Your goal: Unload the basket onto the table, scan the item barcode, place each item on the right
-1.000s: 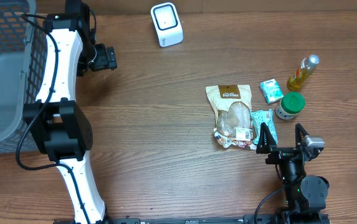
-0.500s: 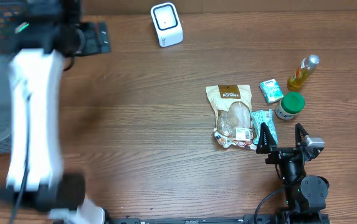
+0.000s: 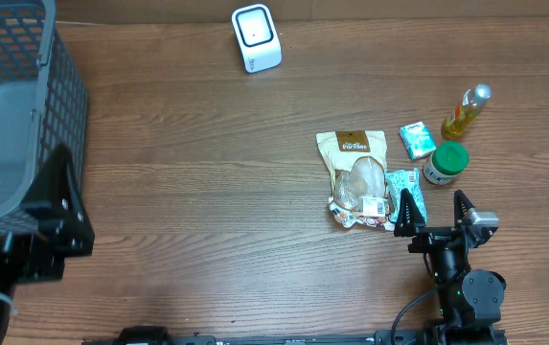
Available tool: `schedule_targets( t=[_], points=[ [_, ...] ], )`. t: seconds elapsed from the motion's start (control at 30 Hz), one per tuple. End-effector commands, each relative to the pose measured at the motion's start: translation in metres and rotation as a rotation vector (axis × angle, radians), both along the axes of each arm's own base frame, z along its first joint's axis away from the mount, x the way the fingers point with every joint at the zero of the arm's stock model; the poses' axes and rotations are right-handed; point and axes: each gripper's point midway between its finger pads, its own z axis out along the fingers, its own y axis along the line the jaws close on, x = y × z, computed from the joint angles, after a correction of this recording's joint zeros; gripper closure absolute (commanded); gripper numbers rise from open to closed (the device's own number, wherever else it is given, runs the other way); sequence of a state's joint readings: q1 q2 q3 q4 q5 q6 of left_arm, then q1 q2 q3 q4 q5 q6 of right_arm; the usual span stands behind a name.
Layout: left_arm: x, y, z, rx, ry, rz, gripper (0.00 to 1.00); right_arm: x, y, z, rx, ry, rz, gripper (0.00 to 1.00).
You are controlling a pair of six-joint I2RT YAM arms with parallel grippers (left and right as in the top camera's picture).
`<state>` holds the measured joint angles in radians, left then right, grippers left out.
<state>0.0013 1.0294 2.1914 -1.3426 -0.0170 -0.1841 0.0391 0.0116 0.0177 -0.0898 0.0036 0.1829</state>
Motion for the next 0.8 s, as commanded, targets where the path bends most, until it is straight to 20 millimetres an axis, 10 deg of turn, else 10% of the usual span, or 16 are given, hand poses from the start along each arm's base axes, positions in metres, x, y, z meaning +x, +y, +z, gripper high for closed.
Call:
schedule_targets(
  t=[0.0,0.5,0.77],
  points=[
    [0.011,0.001,-0.013,-0.001,0.057,0.006,0.01,0.0,0.0,-0.001,-0.004,-0.005,0.002,0.0],
    [0.03,0.008,-0.1,0.013,0.204,0.042,0.0,0.0,0.0,-0.001,-0.004,-0.005,0.002,0.0],
    [0.058,0.007,-0.103,-0.022,-0.162,0.046,0.0,0.0,0.0,-0.001,-0.004,-0.005,0.002,0.0]
  ],
)
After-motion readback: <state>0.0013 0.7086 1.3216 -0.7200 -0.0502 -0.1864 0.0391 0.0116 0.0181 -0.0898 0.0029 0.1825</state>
